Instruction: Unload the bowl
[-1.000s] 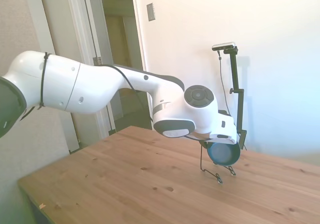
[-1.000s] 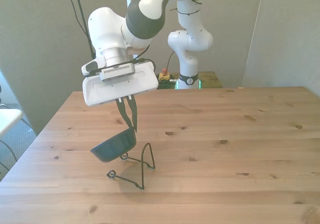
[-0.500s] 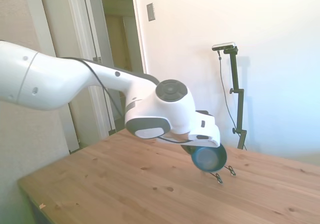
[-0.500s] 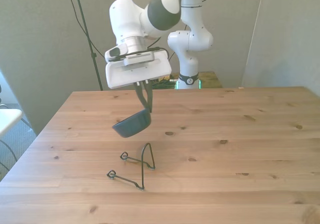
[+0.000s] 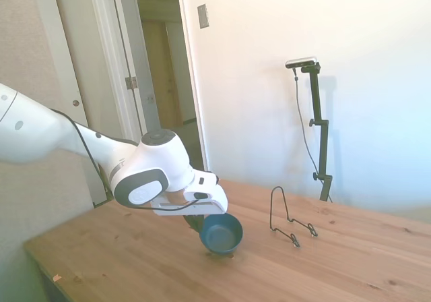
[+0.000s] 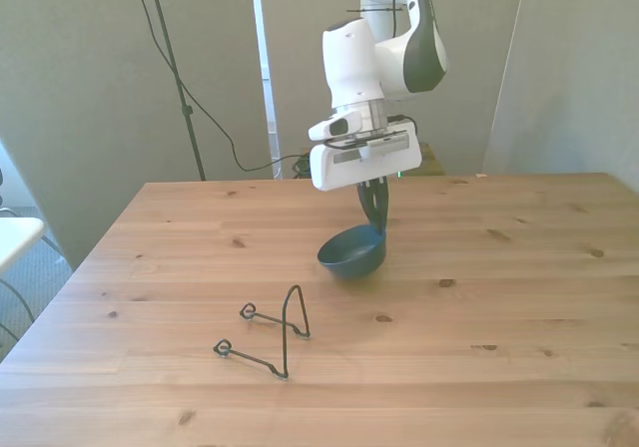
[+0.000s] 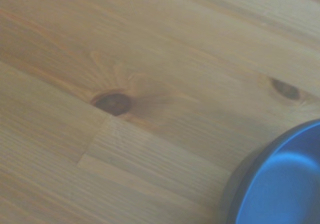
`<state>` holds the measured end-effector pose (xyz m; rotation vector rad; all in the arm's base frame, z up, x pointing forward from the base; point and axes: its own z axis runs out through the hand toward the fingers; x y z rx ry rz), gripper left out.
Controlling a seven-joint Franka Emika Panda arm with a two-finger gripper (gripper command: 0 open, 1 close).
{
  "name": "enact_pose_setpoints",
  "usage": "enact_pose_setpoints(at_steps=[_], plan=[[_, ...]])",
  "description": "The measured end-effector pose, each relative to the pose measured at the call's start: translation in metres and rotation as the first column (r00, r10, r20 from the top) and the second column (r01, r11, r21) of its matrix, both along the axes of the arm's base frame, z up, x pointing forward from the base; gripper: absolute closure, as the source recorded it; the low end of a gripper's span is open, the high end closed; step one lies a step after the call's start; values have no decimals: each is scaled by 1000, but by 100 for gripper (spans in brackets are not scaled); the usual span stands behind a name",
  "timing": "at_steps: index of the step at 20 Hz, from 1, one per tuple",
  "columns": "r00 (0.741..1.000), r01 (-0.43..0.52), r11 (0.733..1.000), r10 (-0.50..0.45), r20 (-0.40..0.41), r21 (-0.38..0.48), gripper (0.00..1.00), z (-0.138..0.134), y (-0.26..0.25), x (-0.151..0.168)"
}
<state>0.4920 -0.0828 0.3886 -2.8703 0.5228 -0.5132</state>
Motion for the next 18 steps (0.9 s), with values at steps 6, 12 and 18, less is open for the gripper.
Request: enact_pose_setpoints(at_steps=[6, 12, 18], plan=[[992, 7, 998, -14, -122, -56, 0, -18, 38, -2], [983, 4, 996, -19, -181, -84, 0, -18, 45, 6], [977, 15, 996, -32, -209, -82, 0, -30, 41, 4]])
